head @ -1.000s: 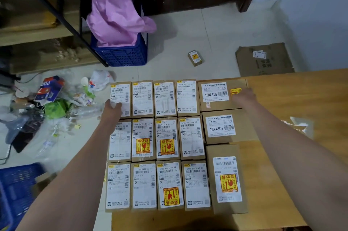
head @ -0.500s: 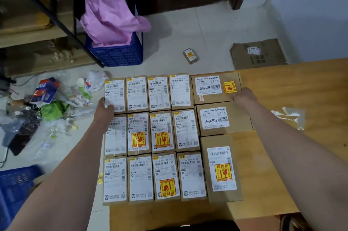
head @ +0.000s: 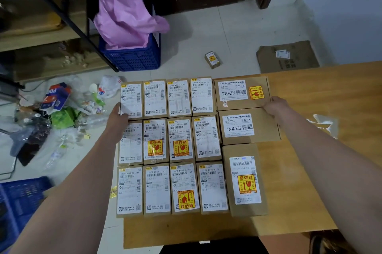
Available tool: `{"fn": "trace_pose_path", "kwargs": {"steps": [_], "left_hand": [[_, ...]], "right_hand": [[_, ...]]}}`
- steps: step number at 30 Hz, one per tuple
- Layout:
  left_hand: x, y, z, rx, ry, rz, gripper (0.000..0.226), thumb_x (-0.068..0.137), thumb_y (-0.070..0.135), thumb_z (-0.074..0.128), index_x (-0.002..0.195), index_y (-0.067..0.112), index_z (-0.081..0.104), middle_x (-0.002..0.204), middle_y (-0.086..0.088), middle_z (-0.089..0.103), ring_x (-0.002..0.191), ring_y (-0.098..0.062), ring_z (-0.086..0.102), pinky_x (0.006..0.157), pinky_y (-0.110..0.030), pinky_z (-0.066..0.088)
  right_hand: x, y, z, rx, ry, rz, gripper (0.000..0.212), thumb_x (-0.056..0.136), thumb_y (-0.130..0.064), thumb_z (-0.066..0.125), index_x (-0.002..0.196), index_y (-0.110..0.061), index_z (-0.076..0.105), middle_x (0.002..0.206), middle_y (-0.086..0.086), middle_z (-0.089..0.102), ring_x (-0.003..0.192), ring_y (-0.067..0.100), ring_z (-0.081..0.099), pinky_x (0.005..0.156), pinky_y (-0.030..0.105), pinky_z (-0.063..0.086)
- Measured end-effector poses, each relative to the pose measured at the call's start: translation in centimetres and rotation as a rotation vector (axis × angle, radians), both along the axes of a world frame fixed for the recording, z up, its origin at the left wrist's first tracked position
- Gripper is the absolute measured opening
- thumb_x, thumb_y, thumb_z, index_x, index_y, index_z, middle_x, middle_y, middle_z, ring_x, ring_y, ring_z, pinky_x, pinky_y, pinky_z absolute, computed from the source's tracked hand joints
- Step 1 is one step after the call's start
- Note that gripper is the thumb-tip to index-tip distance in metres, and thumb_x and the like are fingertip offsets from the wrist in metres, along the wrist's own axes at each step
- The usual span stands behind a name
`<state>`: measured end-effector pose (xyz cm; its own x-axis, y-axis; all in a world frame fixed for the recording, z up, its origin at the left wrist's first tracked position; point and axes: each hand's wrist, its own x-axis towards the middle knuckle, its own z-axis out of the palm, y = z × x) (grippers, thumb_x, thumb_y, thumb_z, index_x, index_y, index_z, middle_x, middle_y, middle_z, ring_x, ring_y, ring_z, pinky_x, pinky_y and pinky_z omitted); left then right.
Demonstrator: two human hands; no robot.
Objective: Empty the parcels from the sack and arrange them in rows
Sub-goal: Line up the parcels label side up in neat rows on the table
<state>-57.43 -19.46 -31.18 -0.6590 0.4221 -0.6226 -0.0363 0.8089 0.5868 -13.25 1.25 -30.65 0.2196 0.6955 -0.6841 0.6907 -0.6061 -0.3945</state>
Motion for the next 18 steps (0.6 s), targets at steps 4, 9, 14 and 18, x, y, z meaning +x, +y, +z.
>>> {"fn": "trace_pose_path", "kwargs": {"steps": [4, 9, 14, 18], "left_hand": [[0.8, -0.2, 0.6, 0.011, -0.022, 0.004, 0.057, 0.102, 0.013, 0.039, 0.153, 0.033, 0.024, 0.119, -0.004, 0.055, 0.099, -0.029, 0.06, 0.091, -0.048, 0.053], [1.1, -3.9, 0.6, -0.052, -0.044, 0.089, 0.058, 0.097, 0.038, 0.043, 0.151, 0.026, 0.026, 0.142, -0.01, 0.047, 0.123, -0.035, 0.052, 0.101, -0.053, 0.045], [2.6, -7.3, 1.3, -0.14, -0.024, 0.037, 0.051, 0.097, 0.039, 0.04, 0.14, 0.011, 0.045, 0.141, -0.014, 0.05, 0.125, -0.037, 0.05, 0.103, -0.048, 0.044], [4.9, -8.5, 2.6, -0.106, 0.0, 0.009, 0.046, 0.101, 0.03, 0.042, 0.14, 0.005, 0.046, 0.141, -0.019, 0.049, 0.127, -0.036, 0.05, 0.098, -0.038, 0.043]], "right_hand": [[-0.3, -0.7, 0.0, 0.001, -0.082, 0.013, 0.059, 0.091, -0.021, 0.056, 0.145, -0.012, 0.036, 0.141, 0.016, 0.048, 0.127, 0.036, 0.047, 0.104, 0.043, 0.043], [-0.7, -4.7, 0.2, 0.05, -0.254, -0.083, 0.072, 0.094, -0.033, 0.049, 0.152, -0.019, 0.011, 0.15, 0.022, 0.027, 0.136, 0.038, 0.031, 0.11, 0.054, 0.031], [0.1, -7.9, 1.2, -0.037, -0.215, -0.173, 0.076, 0.092, -0.03, 0.053, 0.152, -0.006, 0.013, 0.149, 0.02, 0.03, 0.136, 0.036, 0.031, 0.108, 0.045, 0.037], [0.0, -11.2, 1.9, 0.059, -0.27, -0.112, 0.067, 0.091, -0.029, 0.055, 0.145, -0.003, 0.027, 0.144, 0.023, 0.033, 0.131, 0.04, 0.038, 0.108, 0.048, 0.035]]}}
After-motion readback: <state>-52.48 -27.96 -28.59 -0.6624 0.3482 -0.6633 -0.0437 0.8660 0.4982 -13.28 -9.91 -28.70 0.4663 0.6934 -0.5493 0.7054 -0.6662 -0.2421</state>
